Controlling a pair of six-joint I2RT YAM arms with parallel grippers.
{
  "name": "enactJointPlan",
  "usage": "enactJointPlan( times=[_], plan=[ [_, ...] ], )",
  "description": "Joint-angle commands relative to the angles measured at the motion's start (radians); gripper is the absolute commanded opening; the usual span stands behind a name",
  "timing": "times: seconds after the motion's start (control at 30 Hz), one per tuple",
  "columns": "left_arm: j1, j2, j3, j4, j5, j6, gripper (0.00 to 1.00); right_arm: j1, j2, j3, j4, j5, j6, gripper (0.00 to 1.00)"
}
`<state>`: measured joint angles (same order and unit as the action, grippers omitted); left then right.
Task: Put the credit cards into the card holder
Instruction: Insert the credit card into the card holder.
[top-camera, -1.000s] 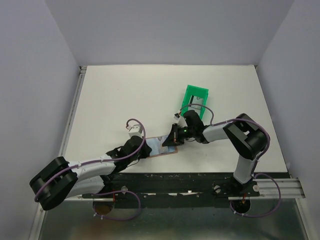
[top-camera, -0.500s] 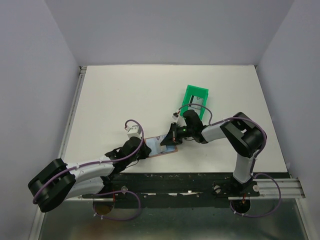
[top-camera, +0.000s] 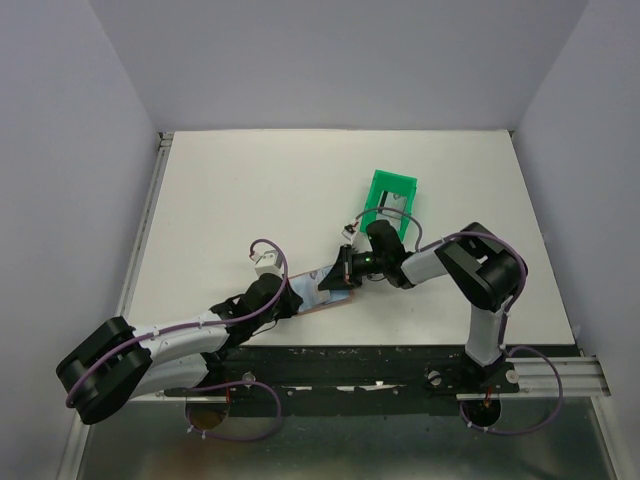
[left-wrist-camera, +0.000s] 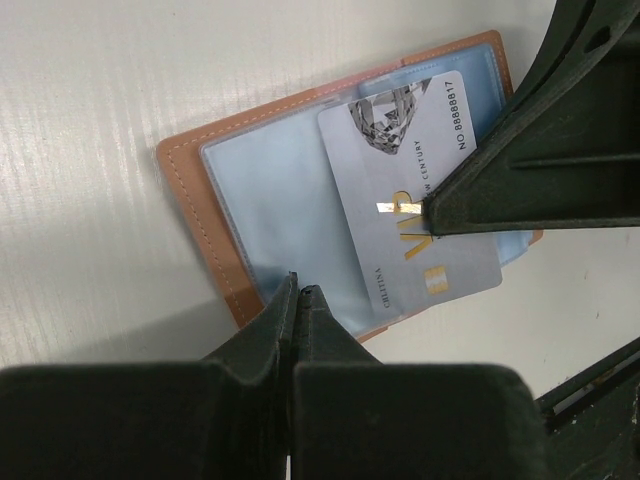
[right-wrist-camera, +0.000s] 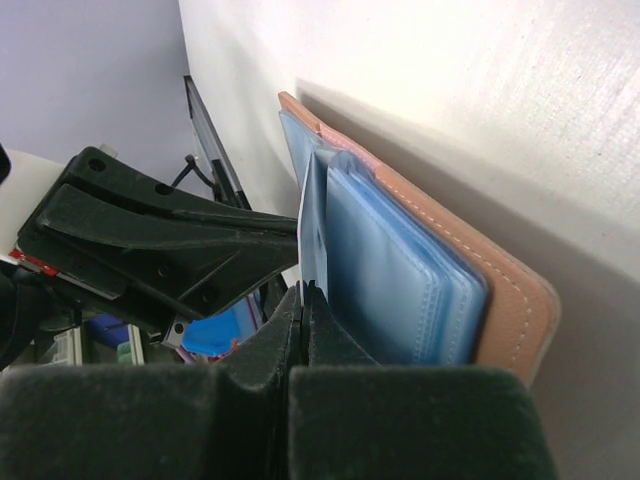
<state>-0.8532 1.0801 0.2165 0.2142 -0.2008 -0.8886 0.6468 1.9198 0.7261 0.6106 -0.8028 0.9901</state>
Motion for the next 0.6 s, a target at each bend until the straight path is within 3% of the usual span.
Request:
enactJointPlan(
  times=[0.0, 0.17, 0.43, 0.57],
  plan=[
    [-0.001, 0.023, -0.029, -0.124, 0.021, 0.004, 0.00, 0.019, -0.002, 0.012, -0.032, -0.026, -0.042, 0.00],
    [-0.001, 0.027, -0.029, -0.121, 0.020, 0.004, 0.00, 0.054, -0.022, 0.061, -0.188, 0.034, -0.123, 0.00],
    [-0.001, 0.023, -0.029, -0.119, 0.021, 0.004, 0.00, 0.079, -0.031, 0.094, -0.253, 0.086, -0.136, 0.01],
    [-0.001, 0.021, -0.029, -0.119, 0.021, 0.000, 0.00, 0.105, -0.042, 0.113, -0.296, 0.131, -0.139, 0.09]
  ],
)
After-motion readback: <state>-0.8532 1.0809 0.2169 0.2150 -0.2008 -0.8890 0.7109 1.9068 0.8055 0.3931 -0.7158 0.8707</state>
